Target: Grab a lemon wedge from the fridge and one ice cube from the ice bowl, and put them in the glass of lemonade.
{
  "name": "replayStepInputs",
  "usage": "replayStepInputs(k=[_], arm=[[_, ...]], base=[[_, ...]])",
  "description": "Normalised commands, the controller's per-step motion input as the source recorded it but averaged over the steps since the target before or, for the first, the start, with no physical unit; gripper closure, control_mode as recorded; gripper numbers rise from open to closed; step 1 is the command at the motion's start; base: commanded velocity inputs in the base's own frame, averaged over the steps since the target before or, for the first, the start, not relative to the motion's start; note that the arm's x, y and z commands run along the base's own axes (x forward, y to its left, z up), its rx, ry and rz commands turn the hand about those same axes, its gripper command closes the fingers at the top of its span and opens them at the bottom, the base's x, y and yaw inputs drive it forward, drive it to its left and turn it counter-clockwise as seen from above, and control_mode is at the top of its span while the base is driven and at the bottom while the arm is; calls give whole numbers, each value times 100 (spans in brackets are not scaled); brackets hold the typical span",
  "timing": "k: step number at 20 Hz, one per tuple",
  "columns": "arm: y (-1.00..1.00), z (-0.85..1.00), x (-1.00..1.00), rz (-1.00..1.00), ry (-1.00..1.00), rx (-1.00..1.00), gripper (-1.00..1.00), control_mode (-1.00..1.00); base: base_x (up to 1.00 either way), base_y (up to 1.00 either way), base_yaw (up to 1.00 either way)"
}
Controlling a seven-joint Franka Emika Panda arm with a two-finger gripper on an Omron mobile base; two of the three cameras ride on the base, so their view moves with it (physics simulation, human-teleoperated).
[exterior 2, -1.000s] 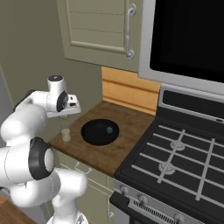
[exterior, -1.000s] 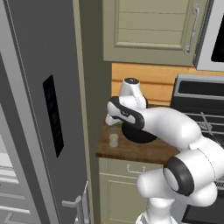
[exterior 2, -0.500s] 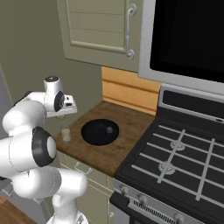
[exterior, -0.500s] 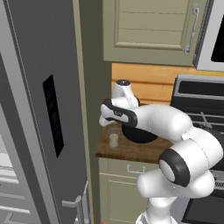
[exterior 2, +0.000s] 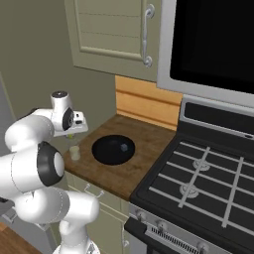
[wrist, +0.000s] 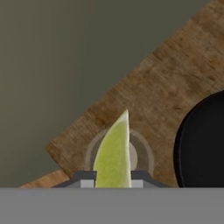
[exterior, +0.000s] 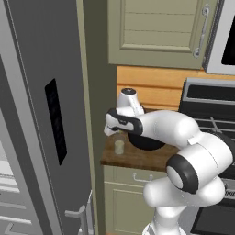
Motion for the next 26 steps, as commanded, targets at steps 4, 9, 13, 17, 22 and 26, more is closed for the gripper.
replayStepInputs(k=[4,9,13,17,22,26], arm=[[0,0,0,0,0,0,100,-100],[0,0,0,0,0,0,-100,-100],[0,0,0,0,0,0,-100,-100],[-1,0,0,0,0,0,-100,-100],[-12,6,-3,0,0,3,-100,-100],[-25,7,-10,0,-2,6,-100,-100]], base=[[0,0,0],[0,0,0],[0,0,0],[0,0,0],[0,0,0],[0,0,0]])
